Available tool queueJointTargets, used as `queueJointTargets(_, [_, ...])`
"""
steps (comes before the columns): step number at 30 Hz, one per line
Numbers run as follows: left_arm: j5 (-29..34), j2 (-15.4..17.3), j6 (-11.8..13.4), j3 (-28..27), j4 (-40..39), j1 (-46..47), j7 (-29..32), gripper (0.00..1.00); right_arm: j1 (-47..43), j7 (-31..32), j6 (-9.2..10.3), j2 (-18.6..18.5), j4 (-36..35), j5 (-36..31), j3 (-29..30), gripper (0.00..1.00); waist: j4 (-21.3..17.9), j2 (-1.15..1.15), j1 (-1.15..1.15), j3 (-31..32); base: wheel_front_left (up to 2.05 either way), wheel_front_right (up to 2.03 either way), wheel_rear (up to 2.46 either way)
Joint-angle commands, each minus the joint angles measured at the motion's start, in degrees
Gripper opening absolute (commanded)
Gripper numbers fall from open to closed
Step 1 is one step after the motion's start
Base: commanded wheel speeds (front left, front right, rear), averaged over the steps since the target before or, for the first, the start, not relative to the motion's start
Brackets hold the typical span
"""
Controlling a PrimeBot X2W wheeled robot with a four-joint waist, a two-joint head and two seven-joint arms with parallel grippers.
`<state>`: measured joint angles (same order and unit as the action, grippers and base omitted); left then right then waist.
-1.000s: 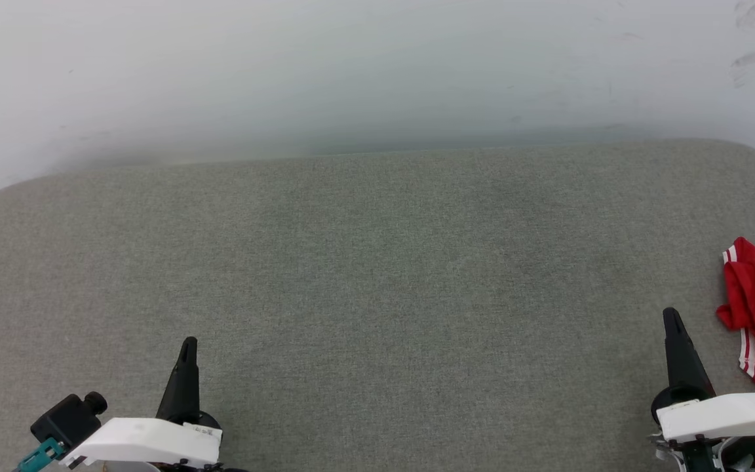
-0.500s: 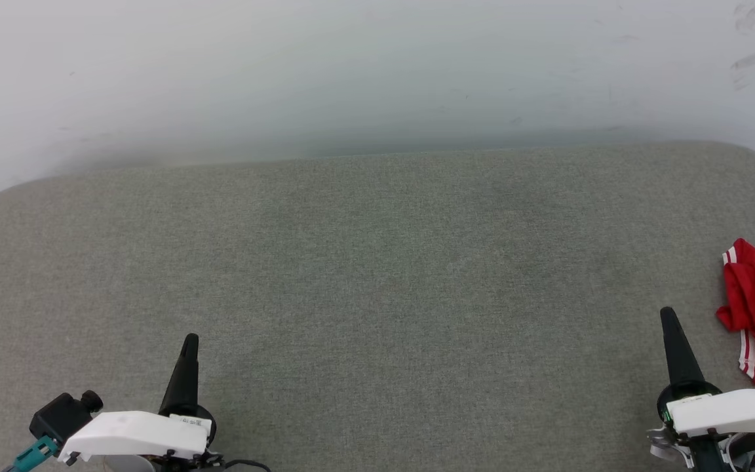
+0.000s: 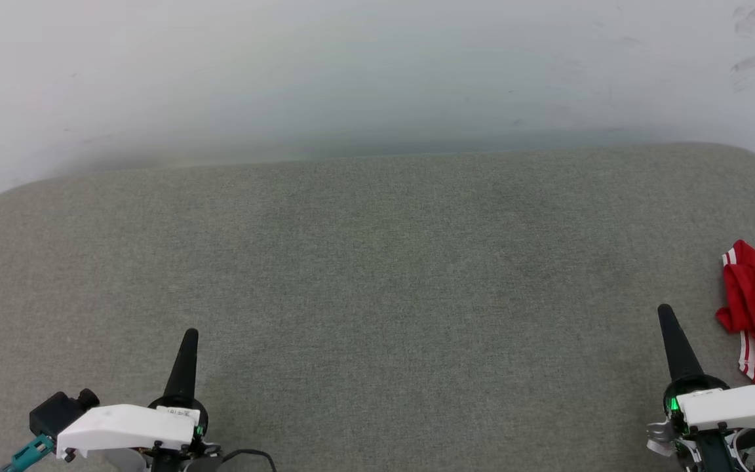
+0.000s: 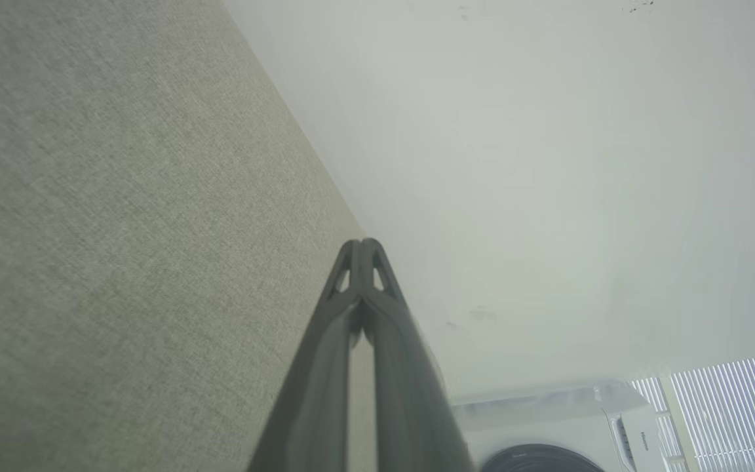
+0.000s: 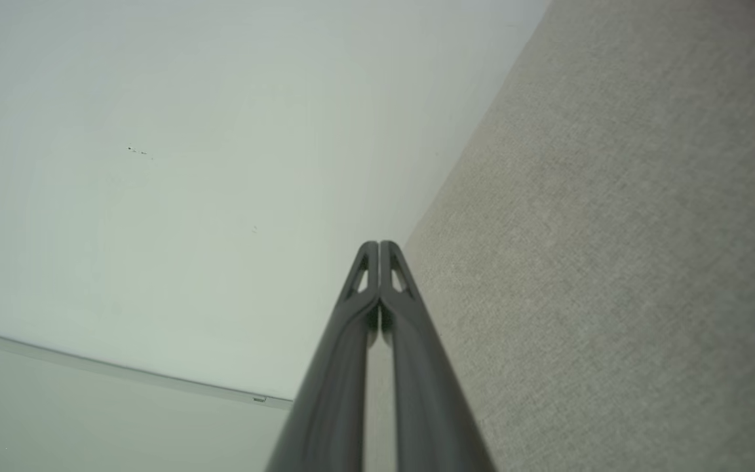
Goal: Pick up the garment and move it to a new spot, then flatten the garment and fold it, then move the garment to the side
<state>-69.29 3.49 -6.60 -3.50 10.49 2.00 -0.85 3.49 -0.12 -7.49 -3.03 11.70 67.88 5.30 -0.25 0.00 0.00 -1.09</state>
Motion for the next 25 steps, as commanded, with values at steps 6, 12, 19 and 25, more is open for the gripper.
queueJointTargets(6, [-4.1, 0.36, -0.46, -0.37, 0.27, 1.76, 1.16, 0.0, 1.69, 1.2, -0.01, -0.12, 0.17, 4.32, 0.32, 0.0, 0.03, 0.0, 0.0, 0.11, 0.0, 0.0, 0.0])
queueJointTargets(12, [-7.07, 0.34, -0.5, -0.67, 0.79, 2.25, 2.01, 0.0, 1.73, 2.01, -0.01, -0.11, 0.49, 7.38, 0.44, 0.0, 0.06, 0.0, 0.0, 0.21, 0.0, 0.0, 0.0])
queueJointTargets(19, [-10.37, 0.3, -0.62, -1.0, 1.37, 2.56, 2.92, 0.0, 2.04, 2.89, -0.01, -0.09, 0.82, 10.79, 0.57, 0.0, 0.09, 0.0, 0.0, 0.33, 0.0, 0.0, 0.0])
queueJointTargets(25, [-13.88, 0.26, -0.71, -1.34, 1.91, 3.2, 3.93, 0.0, 2.35, 3.87, -0.01, -0.06, 1.24, 14.43, 0.72, 0.0, 0.13, 0.0, 0.0, 0.46, 0.0, 0.0, 0.0])
